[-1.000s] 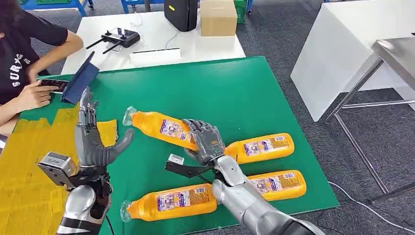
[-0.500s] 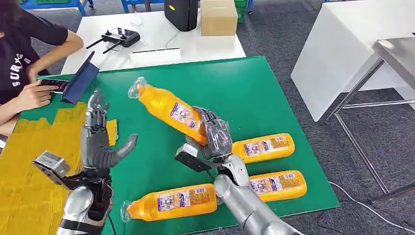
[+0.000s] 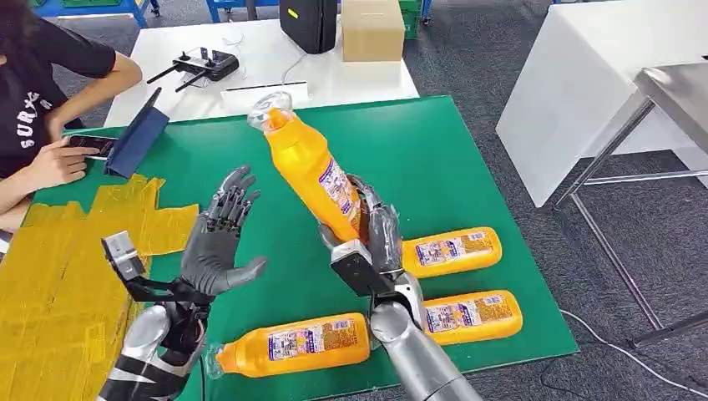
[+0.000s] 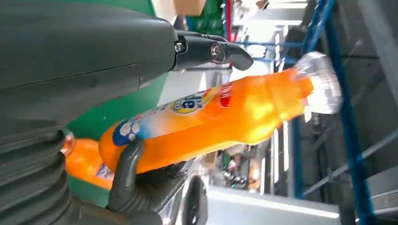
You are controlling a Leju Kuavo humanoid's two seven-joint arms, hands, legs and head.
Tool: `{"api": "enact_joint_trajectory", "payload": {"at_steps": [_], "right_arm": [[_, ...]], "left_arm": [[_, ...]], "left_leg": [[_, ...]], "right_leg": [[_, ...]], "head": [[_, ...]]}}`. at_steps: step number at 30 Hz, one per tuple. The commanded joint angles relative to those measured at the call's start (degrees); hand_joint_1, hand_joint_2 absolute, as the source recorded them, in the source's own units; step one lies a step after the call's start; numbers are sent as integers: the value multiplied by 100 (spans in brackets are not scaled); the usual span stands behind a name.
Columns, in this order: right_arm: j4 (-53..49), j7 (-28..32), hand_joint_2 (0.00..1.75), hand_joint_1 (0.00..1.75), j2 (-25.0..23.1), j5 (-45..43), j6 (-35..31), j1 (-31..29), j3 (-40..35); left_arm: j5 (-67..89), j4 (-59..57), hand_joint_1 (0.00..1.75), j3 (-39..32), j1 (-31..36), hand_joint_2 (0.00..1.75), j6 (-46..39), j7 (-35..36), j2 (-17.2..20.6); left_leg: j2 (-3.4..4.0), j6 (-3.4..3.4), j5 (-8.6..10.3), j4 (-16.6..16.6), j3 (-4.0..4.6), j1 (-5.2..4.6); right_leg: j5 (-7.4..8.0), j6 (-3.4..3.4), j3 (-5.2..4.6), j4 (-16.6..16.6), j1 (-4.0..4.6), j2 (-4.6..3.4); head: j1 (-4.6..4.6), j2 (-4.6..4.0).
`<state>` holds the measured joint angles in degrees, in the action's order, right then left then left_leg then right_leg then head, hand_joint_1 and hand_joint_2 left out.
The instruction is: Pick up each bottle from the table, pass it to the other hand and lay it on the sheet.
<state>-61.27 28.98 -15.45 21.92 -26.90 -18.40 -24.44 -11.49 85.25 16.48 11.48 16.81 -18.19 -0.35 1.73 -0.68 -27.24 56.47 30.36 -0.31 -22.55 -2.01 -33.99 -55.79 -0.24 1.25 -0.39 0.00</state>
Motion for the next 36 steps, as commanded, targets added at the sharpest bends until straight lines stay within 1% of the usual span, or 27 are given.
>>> {"api": "enact_joint_trajectory", "payload": {"at_steps": [1,6,10,14,16,17,21,23,27,28,29,30,33,36], "right_arm": [[-13,28,175,175,161,-69,26,2,-320],[36,65,175,175,128,-43,-11,35,-374],[36,65,175,175,128,-43,-11,35,-374],[36,65,175,175,128,-43,-11,35,-374],[36,65,175,175,128,-43,-11,35,-374],[36,65,175,175,128,-43,-11,35,-374],[125,106,175,175,111,51,-40,42,-548],[240,87,175,175,124,248,-177,17,-697],[610,19,175,175,133,421,-134,-101,-952],[781,-67,175,175,139,582,-135,-168,-1054],[988,-79,175,175,120,673,-156,-233,-1131],[1214,-102,175,175,92,693,-41,-292,-1206],[1555,-109,175,175,42,827,-56,-382,-1345],[1653,-142,175,175,33,929,-65,-408,-1441]], "left_arm": [[-54,-764,0,464,474,175,-60,89,140],[-69,-780,0,453,456,175,-84,102,162],[-69,-780,0,453,456,175,-84,102,162],[-69,-780,0,453,456,175,-84,102,162],[-69,-780,0,453,456,175,-84,102,162],[-69,-780,0,453,456,175,-84,102,162],[-223,-871,0,376,447,175,-128,146,143],[-299,-918,0,344,459,175,-144,159,116],[-532,-964,0,317,506,175,-108,208,93],[-592,-983,0,324,534,175,-87,221,93],[-631,-1006,0,333,567,175,-82,229,90],[-690,-1035,0,337,603,175,-64,238,87],[-791,-1040,0,311,632,175,-64,247,72],[-899,-1032,0,289,637,175,-23,256,74]], "left_leg": [[-21,6,-5,-2,-14,9],[-14,5,-2,-2,-7,3],[-24,8,-4,0,-11,9],[-14,4,-1,-1,-4,3],[-24,8,-5,1,-11,11],[-11,3,-1,-2,-4,2],[-19,7,-5,-2,-13,8],[-10,4,-2,-4,-8,2],[-13,5,-2,-3,-11,5],[-8,4,-1,-3,-7,4],[-21,11,-7,-1,-20,15],[-10,5,-2,-3,-9,6],[-13,7,-3,-2,-13,9],[-9,5,-2,-3,-10,7]], "right_leg": [[-5,2,19,7,6,0],[-4,2,10,3,2,1],[-5,3,17,5,6,1],[-2,1,7,3,1,1],[-6,3,18,5,8,-1],[-2,1,6,3,1,0],[-6,3,18,5,5,-3],[-3,2,10,3,1,-2],[-3,2,13,5,3,-3],[-1,2,9,4,3,-4],[-4,5,26,8,11,-10],[-1,2,13,6,5,-6],[-1,3,17,7,6,-6],[-1,2,13,6,5,-6]], "head": [[0,0],[2,0],[0,0],[2,0],[0,0],[2,0],[2,0],[0,0],[2,0],[0,2],[0,0],[2,0],[0,0],[2,0]]}}
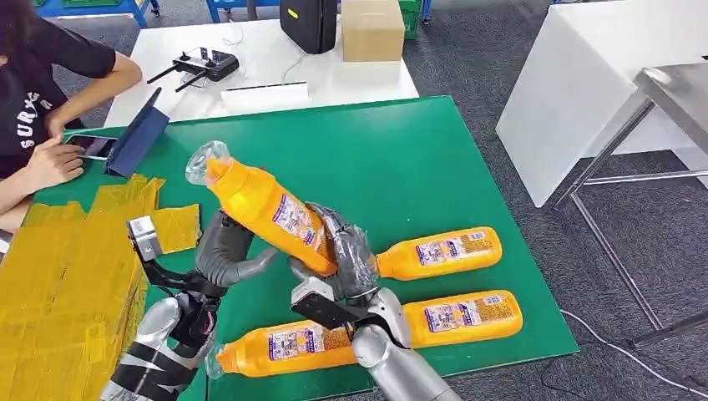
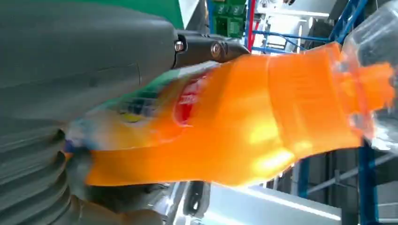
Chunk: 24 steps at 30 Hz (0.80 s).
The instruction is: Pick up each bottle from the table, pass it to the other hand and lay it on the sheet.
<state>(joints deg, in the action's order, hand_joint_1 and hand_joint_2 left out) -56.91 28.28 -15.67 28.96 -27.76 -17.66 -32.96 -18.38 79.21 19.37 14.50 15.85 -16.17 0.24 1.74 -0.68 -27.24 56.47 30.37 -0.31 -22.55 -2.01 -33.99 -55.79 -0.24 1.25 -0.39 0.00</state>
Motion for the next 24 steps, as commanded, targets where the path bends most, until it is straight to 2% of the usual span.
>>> {"api": "enact_joint_trajectory", "payload": {"at_steps": [1,17,18,19,24], "right_arm": [[1229,-79,175,175,52,234,30,-483,-605],[1322,-112,175,175,53,154,146,-489,-588],[1319,-112,175,175,49,150,146,-487,-587],[1313,-112,175,175,49,141,140,-489,-581],[1302,-111,175,175,51,132,139,-490,-575]], "left_arm": [[-236,-425,0,-2,337,175,87,55,14],[-586,-319,0,-66,237,175,210,13,-54],[-583,-345,61,-63,236,175,206,11,-59],[-581,-364,171,-60,241,175,193,11,-67],[-578,-374,175,-56,240,175,185,10,-70]], "left_leg": [[-14,7,-4,-1,-13,9],[-16,4,-2,-1,-8,6],[-22,7,-6,2,-13,11],[-17,6,-3,-2,-11,7],[-16,4,-2,-1,-7,4]], "right_leg": [[-3,3,16,6,6,-7],[-3,2,11,4,4,1],[-6,3,19,4,8,-3],[-4,2,14,5,5,-3],[-4,1,9,2,2,1]], "head": [[2,0],[0,0],[2,0],[2,0],[2,0]]}}
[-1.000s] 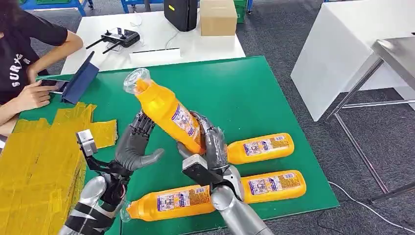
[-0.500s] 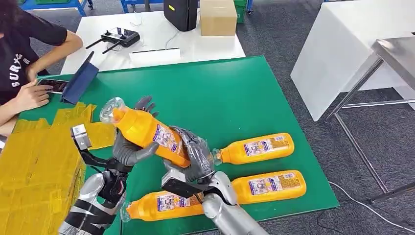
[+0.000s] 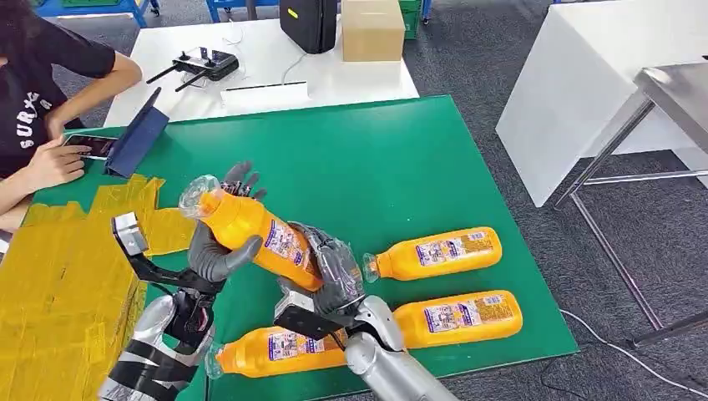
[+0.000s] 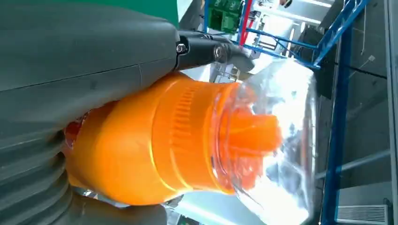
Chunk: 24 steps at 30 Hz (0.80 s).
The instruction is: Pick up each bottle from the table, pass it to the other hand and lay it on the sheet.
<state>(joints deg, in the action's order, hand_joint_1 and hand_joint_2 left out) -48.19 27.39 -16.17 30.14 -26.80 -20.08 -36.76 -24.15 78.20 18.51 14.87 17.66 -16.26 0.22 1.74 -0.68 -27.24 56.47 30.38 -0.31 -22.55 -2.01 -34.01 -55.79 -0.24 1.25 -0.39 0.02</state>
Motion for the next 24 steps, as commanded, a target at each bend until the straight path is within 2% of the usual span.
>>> {"api": "enact_joint_trajectory", "payload": {"at_steps": [1,14,24], "right_arm": [[430,-21,175,175,101,15,43,-248,-195],[405,-20,175,175,96,-43,80,-236,-170],[-83,45,175,175,141,-280,38,-141,-44]], "left_arm": [[-1,-273,175,29,203,175,4,19,-68],[11,-273,175,38,203,175,-12,18,-67],[72,-286,175,33,176,175,-94,-4,-54]], "left_leg": [[-20,6,-5,1,-13,8],[-19,6,-4,1,-10,9],[-29,8,-9,6,-13,14]], "right_leg": [[-6,1,18,4,5,-2],[-4,2,15,5,6,-1],[-9,3,21,2,10,-2]], "head": [[0,-2],[2,-2],[0,-2]]}}
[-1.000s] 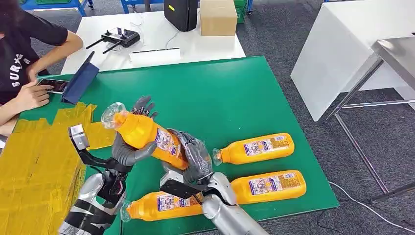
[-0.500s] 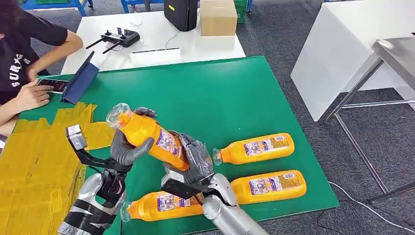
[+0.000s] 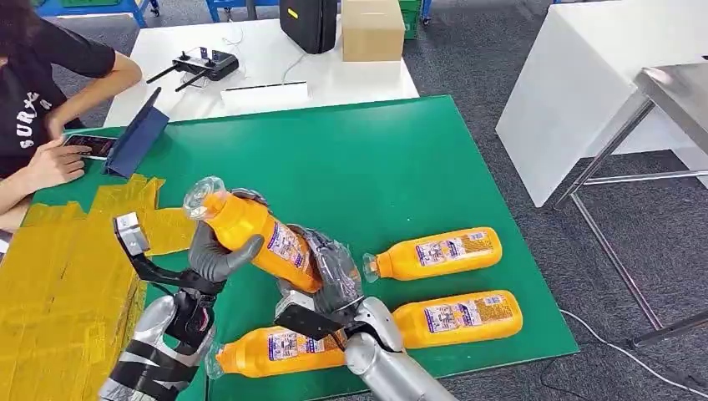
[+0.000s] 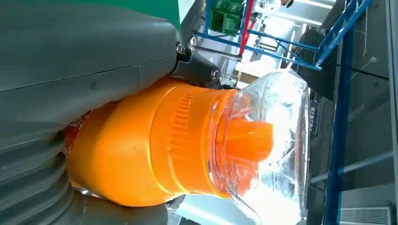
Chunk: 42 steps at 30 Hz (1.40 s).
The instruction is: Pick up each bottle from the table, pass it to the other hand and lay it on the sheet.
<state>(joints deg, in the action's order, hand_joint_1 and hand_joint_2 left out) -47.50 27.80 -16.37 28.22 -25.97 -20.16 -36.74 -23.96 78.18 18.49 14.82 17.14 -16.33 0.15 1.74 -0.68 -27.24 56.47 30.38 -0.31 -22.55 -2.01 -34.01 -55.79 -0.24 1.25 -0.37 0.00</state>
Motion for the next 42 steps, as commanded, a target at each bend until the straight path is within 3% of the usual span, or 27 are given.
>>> {"api": "enact_joint_trajectory", "payload": {"at_steps": [1,4,5,6,9,12,17,18,24,25,30,42], "right_arm": [[-213,9,175,175,172,-101,-79,-120,-27],[-501,42,175,175,209,-224,-172,-47,91],[-664,42,175,37,223,-298,-163,9,138],[-887,79,175,0,223,-484,-118,100,230],[-1728,-31,175,0,375,-989,307,325,297],[-1787,-75,175,0,394,-990,327,330,293],[-2969,-63,175,0,644,-1439,515,624,342],[-3200,-122,0,0,697,-1471,524,681,363],[-3756,-234,0,0,871,-1738,935,865,361],[-3806,-261,175,0,916,-1804,1078,879,350],[-4195,-238,175,0,1064,-1867,1309,1067,350],[-4210,-241,175,0,1072,-1862,1317,1076,360]], "left_arm": [[66,-288,175,40,174,175,-48,-1,-46],[141,-260,175,17,149,175,-128,-46,-38],[198,-216,175,-18,130,175,-207,-75,-30],[263,-170,175,-56,111,175,-304,-96,-21],[595,-38,175,-207,115,175,-709,-166,38],[592,-32,175,-220,119,175,-709,-170,48],[1494,72,175,-485,356,175,-1702,-290,201],[1740,91,175,-604,437,175,-1960,-324,228],[4135,163,175,-934,711,175,-3852,-392,373],[4677,143,175,-993,740,175,-4225,-357,439],[6352,234,175,-1420,579,175,-5126,-163,613],[6381,233,175,-1417,568,175,-5126,-179,577]], "left_leg": [[-20,6,-5,2,-9,7],[-20,5,-2,0,-6,5],[-24,7,-6,2,-10,9],[-22,6,-4,3,-6,7],[-23,7,-8,6,-7,10],[-13,3,0,1,2,2],[-26,5,-3,9,6,7],[-33,7,-7,14,4,12],[-35,9,-7,14,0,14],[-22,5,-2,6,4,7],[-16,7,-9,5,-11,12],[-7,3,-2,1,-2,5]], "right_leg": [[-6,2,14,1,5,0],[-4,1,10,3,3,2],[-6,2,16,3,6,0],[-6,1,12,1,4,2],[-8,2,13,-1,7,-1],[-2,0,1,0,0,2],[-5,1,1,-3,5,8],[-9,2,5,-6,9,8],[-10,3,10,-6,11,9],[-4,1,2,-3,6,7],[-7,3,16,0,9,-9],[-1,1,5,1,3,-4]], "head": [[-2,0],[0,0],[-2,0],[-2,0],[-2,0],[0,0],[0,0],[-2,0],[-2,0],[0,0],[0,0],[0,0]]}}
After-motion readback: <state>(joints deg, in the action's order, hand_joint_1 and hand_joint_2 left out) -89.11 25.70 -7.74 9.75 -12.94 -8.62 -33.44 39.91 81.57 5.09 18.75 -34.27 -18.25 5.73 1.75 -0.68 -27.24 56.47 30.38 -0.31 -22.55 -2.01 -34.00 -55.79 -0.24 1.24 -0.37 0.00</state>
